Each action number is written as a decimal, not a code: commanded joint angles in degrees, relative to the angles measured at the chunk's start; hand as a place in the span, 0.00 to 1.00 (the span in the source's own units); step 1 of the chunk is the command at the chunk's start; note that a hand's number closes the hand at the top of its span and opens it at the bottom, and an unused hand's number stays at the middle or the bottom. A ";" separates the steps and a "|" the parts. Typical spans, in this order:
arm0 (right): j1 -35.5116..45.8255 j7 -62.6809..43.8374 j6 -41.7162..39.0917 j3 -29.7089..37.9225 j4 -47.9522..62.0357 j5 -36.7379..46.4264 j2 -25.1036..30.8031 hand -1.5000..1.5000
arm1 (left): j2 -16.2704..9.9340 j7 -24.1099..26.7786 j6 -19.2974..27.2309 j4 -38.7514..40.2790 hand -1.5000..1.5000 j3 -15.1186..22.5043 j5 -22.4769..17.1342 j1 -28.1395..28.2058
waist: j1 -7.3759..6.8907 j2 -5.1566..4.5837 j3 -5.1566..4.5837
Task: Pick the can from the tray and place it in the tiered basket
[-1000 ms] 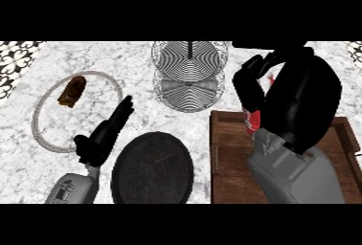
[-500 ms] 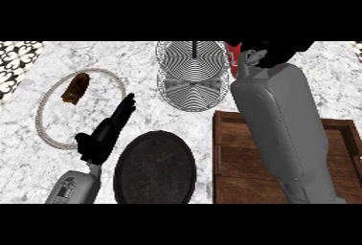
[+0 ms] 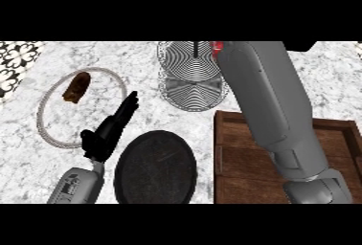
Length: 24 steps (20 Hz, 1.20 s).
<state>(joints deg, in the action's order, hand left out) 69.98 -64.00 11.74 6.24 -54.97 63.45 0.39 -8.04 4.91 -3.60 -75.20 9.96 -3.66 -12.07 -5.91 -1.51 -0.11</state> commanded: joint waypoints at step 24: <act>9.89 -11.91 46.22 9.00 20.42 9.65 3.21 0.00 | -1.59 0.99 0.19 0.95 0.50 -3.57 -1.18 3.86 | 7.08 2.80 -0.19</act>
<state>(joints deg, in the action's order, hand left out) 78.67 -62.74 49.66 15.45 -34.39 65.04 2.21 -8.98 6.11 -3.26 -74.13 7.44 -4.11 -9.16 -1.11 0.44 -0.27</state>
